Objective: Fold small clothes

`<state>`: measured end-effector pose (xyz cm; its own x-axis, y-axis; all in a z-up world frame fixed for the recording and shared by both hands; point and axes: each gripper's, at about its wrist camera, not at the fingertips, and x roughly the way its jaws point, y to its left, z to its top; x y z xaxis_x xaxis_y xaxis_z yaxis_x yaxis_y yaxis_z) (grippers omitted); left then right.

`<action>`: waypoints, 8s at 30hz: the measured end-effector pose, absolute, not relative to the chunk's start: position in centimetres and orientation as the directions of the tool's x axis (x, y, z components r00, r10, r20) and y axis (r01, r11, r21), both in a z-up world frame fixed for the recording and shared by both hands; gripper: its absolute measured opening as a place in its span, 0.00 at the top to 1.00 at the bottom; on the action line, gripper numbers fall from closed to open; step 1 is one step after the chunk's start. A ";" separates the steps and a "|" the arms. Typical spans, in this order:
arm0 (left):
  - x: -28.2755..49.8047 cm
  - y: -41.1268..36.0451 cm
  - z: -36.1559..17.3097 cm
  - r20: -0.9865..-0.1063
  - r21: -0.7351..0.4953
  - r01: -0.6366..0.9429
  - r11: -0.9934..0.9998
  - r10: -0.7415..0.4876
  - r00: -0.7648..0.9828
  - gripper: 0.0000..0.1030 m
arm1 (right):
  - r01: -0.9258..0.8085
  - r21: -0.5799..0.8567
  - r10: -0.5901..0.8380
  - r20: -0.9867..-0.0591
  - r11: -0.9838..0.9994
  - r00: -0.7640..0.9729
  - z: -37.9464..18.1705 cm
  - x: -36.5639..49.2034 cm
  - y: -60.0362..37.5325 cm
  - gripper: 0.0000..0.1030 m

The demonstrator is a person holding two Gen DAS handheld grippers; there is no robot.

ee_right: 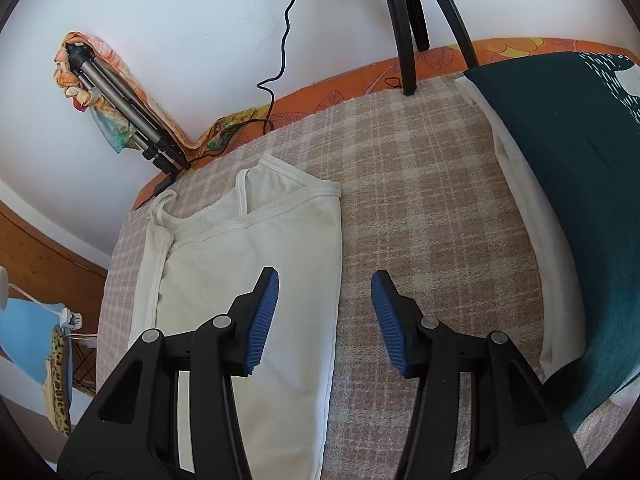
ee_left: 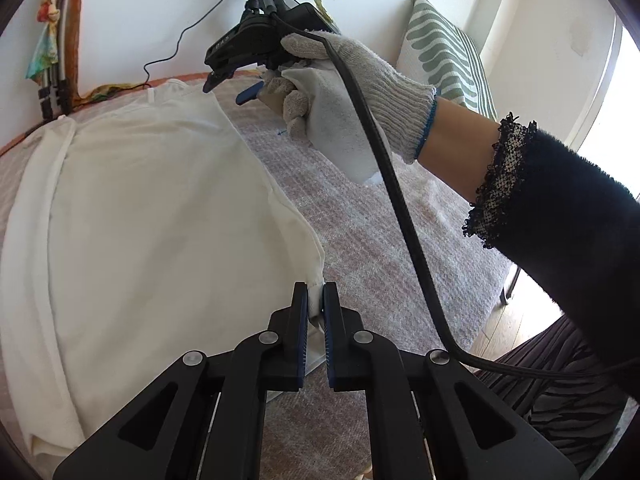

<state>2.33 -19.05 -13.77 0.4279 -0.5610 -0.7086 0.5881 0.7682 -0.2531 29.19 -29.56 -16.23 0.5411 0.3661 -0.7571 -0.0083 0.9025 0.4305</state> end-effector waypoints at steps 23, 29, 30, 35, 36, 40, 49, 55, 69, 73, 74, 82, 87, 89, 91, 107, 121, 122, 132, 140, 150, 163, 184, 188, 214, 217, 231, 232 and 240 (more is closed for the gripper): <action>1.4 -13.0 -13.0 -0.649 -0.320 0.508 0.800 -0.575 0.497 0.95 | -0.135 0.359 0.365 -0.715 0.923 0.596 -11.6 31.3 -21.9 0.96; 1.2 -10.9 -13.6 -0.659 -0.322 0.469 0.822 -0.551 0.512 0.95 | -0.186 0.310 0.359 -0.736 0.932 0.574 -12.2 31.7 -16.9 0.96; 1.2 -10.5 -13.8 -0.661 -0.324 0.461 0.826 -0.547 0.514 0.95 | -0.193 0.304 0.359 -0.740 0.933 0.569 -12.4 31.8 -16.2 0.96; 1.2 -9.0 -14.4 -0.674 -0.331 0.425 0.842 -0.527 0.518 0.95 | -0.235 0.264 0.352 -0.761 0.935 0.544 -13.7 32.3 -12.6 0.96; 1.2 -8.9 -14.6 -0.680 -0.331 0.420 0.845 -0.522 0.515 0.95 | -0.240 0.253 0.345 -0.767 0.937 0.541 -14.0 32.4 -12.1 0.96; 1.4 -8.4 -15.3 -0.701 -0.341 0.402 0.850 -0.515 0.493 0.95 | -0.257 0.233 0.337 -0.788 0.938 0.515 -15.4 32.5 -10.6 0.96; 1.0 -8.8 -14.9 -0.742 -0.310 0.410 0.858 -0.488 0.460 0.87 | -0.259 0.277 0.373 -0.793 0.925 0.482 -15.6 31.7 -10.9 0.86; -0.5 -7.1 -13.1 -0.694 -0.336 0.440 0.833 -0.535 0.483 0.86 | -0.226 0.300 0.376 -0.763 0.927 0.526 -12.1 27.2 -14.2 0.83; 2.1 0.6 -12.0 -0.713 -0.331 0.279 0.901 -0.433 0.552 0.57 | -0.265 0.346 0.426 -0.831 0.900 0.359 -13.5 7.9 -17.4 0.83; 3.1 2.5 -14.2 -0.751 -0.389 0.205 0.898 -0.438 0.494 0.57 | -0.256 0.395 0.459 -0.842 0.883 0.284 -16.1 5.1 -17.1 0.83; 3.1 2.8 -14.8 -0.757 -0.417 0.183 0.890 -0.451 0.472 0.57 | -0.251 0.407 0.467 -0.842 0.878 0.269 -16.6 4.7 -17.0 0.83; 1.6 2.1 -17.0 -0.768 -0.465 0.172 0.869 -0.492 0.410 0.60 | -0.252 0.477 0.529 -0.821 0.842 0.214 -18.6 2.7 -17.1 0.83; 0.9 1.5 -16.9 -0.778 -0.409 0.224 0.885 -0.466 0.420 0.70 | -0.277 0.481 0.541 -0.815 0.832 0.209 -18.5 2.5 -16.8 0.83; 1.0 1.6 -17.0 -0.776 -0.418 0.219 0.882 -0.472 0.418 0.75 | -0.272 0.502 0.559 -0.804 0.821 0.202 -18.6 2.6 -17.1 0.84; 1.1 2.0 -17.2 -0.772 -0.441 0.209 0.873 -0.488 0.408 0.83 | -0.276 0.517 0.573 -0.796 0.811 0.195 -18.8 2.6 -17.0 0.86; 1.6 3.0 -15.6 -0.682 -0.549 0.212 0.809 -0.580 0.446 0.95 | -0.215 0.661 0.694 -0.669 0.719 0.266 -17.2 2.7 -19.4 0.94; 6.7 2.9 -11.8 -0.632 -0.562 0.205 0.801 -0.576 0.519 0.95 | -0.198 0.687 0.699 -0.598 0.699 0.392 -12.9 7.0 -20.7 0.94; 7.2 3.0 -11.7 -0.635 -0.559 0.200 0.805 -0.571 0.521 0.95 | -0.197 0.682 0.693 -0.601 0.705 0.399 -12.8 7.6 -20.7 0.94; 13.1 2.6 -12.6 -0.680 -0.502 0.150 0.852 -0.496 0.540 0.95 | -0.126 0.641 0.623 -0.652 0.757 0.432 -14.8 14.8 -20.2 0.94; 16.2 2.6 -14.3 -0.711 -0.495 0.102 0.863 -0.469 0.524 0.95 | -0.075 0.648 0.615 -0.671 0.758 0.415 -16.6 17.8 -20.0 0.94; 16.1 4.8 -12.7 -0.712 -0.448 0.062 0.892 -0.398 0.578 0.84 | -0.045 0.604 0.549 -0.687 0.796 0.476 -15.7 18.2 -21.5 0.81; 13.7 0.4 -15.5 -0.821 -0.226 0.192 0.955 -0.293 0.490 0.84 | -0.151 0.370 0.398 -0.816 0.917 0.419 -17.5 15.6 -18.2 0.81; 12.5 -4.1 -16.7 -0.805 -0.194 0.371 0.908 -0.364 0.469 0.83 | -0.359 0.209 0.358 -0.833 0.910 0.422 -17.8 13.2 -12.3 0.81; 11.5 -2.8 -16.0 -0.799 -0.164 0.360 0.918 -0.338 0.498 0.83 | -0.379 0.201 0.356 -0.844 0.903 0.401 -17.7 12.1 -12.7 0.81; 20.3 1.6 -12.9 -0.739 -0.308 0.193 0.932 -0.361 0.568 0.45 | -0.195 0.366 0.413 -0.755 0.910 0.510 -14.9 20.8 -19.6 0.57; 22.7 2.4 -12.8 -0.738 -0.296 0.174 0.939 -0.341 0.582 0.45 | -0.233 0.361 0.429 -0.742 0.903 0.515 -14.2 23.1 -19.3 0.57; 32.4 3.7 -17.4 -0.751 -0.419 0.107 0.902 -0.411 0.518 0.45 | -0.195 0.442 0.476 -0.718 0.875 0.509 -16.5 35.9 -20.5 0.56; 32.9 3.7 -17.4 -0.748 -0.421 0.108 0.901 -0.412 0.521 0.45 | -0.189 0.454 0.482 -0.714 0.871 0.508 -16.7 36.6 -20.6 0.55; 34.3 2.9 -17.5 -0.747 -0.356 0.116 0.927 -0.357 0.561 0.60 | -0.185 0.457 0.479 -0.695 0.870 0.536 -16.5 38.4 -20.9 0.95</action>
<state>34.31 2.86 -17.53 0.5613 -0.3568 -0.7468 0.1161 0.9273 -0.3558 38.45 -20.92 -16.48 0.5357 0.4795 -0.6951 -0.1850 0.8698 0.4574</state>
